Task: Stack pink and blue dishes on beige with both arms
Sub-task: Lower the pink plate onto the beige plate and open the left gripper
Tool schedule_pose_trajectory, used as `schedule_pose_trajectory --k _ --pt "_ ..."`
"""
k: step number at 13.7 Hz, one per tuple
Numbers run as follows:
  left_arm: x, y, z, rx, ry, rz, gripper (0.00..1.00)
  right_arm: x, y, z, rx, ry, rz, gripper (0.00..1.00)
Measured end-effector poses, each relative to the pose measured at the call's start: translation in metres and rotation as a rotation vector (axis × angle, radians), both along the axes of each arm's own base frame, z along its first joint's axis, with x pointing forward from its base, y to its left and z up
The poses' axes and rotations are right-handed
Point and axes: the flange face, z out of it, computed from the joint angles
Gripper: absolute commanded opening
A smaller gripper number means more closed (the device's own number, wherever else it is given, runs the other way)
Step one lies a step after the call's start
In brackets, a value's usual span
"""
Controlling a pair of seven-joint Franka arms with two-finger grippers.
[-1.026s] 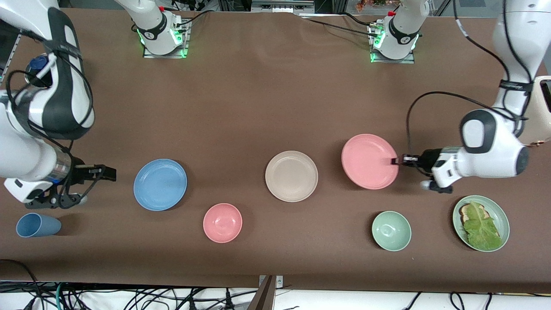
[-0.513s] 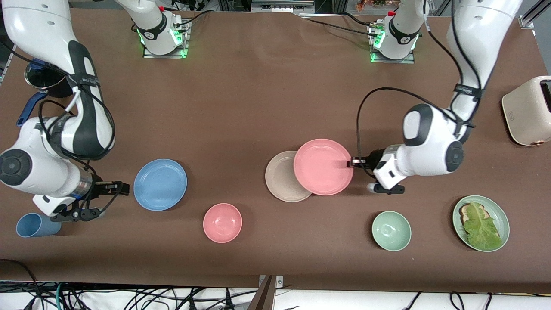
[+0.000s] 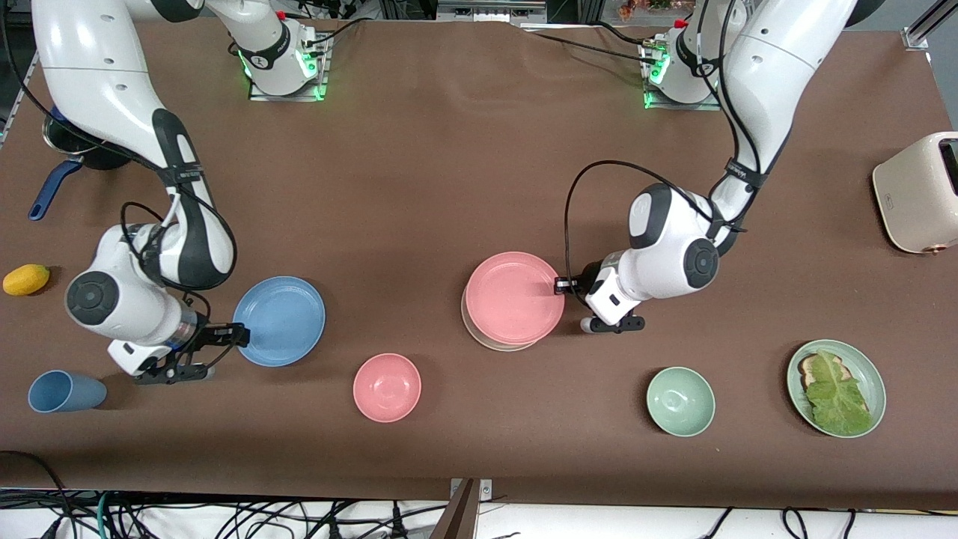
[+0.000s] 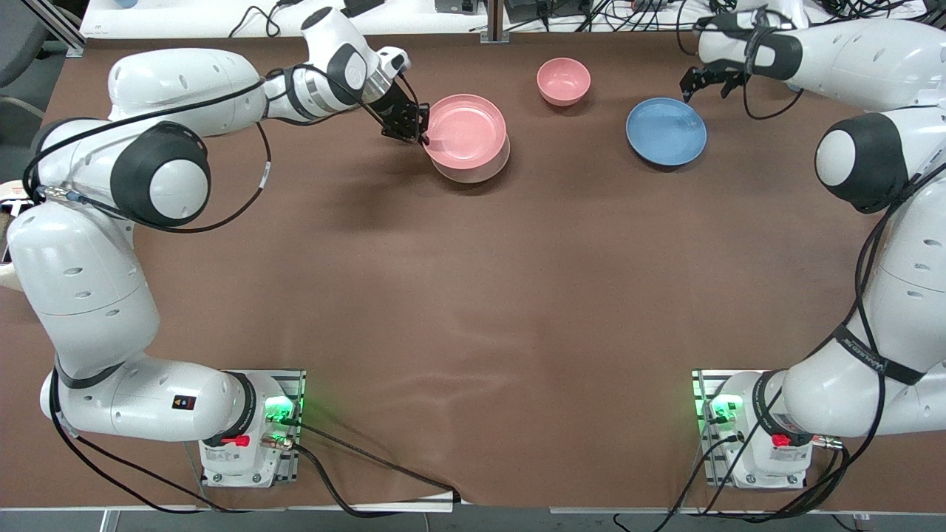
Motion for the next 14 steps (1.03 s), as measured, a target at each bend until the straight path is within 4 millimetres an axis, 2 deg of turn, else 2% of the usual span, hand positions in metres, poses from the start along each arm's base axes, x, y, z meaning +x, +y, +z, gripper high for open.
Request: schedule_pose_trajectory --k 2,5,10,11,12,13,14 --pt "-0.002 -0.006 -0.009 0.005 -0.005 0.008 0.0 -0.008 -0.001 -0.012 0.0 0.017 -0.001 1.0" --pt "-0.004 -0.01 -0.018 0.017 -0.005 0.011 0.0 -0.014 -0.002 -0.016 0.0 0.032 -0.004 0.98" --pt "-0.006 -0.014 -0.028 0.036 -0.014 0.012 0.0 -0.024 -0.006 -0.021 0.001 0.054 -0.012 0.81" --pt "-0.007 -0.015 -0.029 0.038 -0.015 0.011 0.08 -0.025 -0.006 -0.023 0.001 0.059 -0.013 0.77" --pt "-0.007 -0.015 -0.03 0.038 -0.015 0.011 0.28 -0.027 -0.007 -0.025 0.002 0.063 -0.015 0.74" --pt "-0.007 -0.015 -0.03 0.038 -0.016 0.012 0.41 -0.028 -0.007 -0.026 0.005 0.066 -0.018 0.68" --pt "-0.006 -0.014 -0.03 0.04 -0.017 0.014 0.48 -0.029 -0.007 -0.026 0.007 0.067 -0.02 0.63"
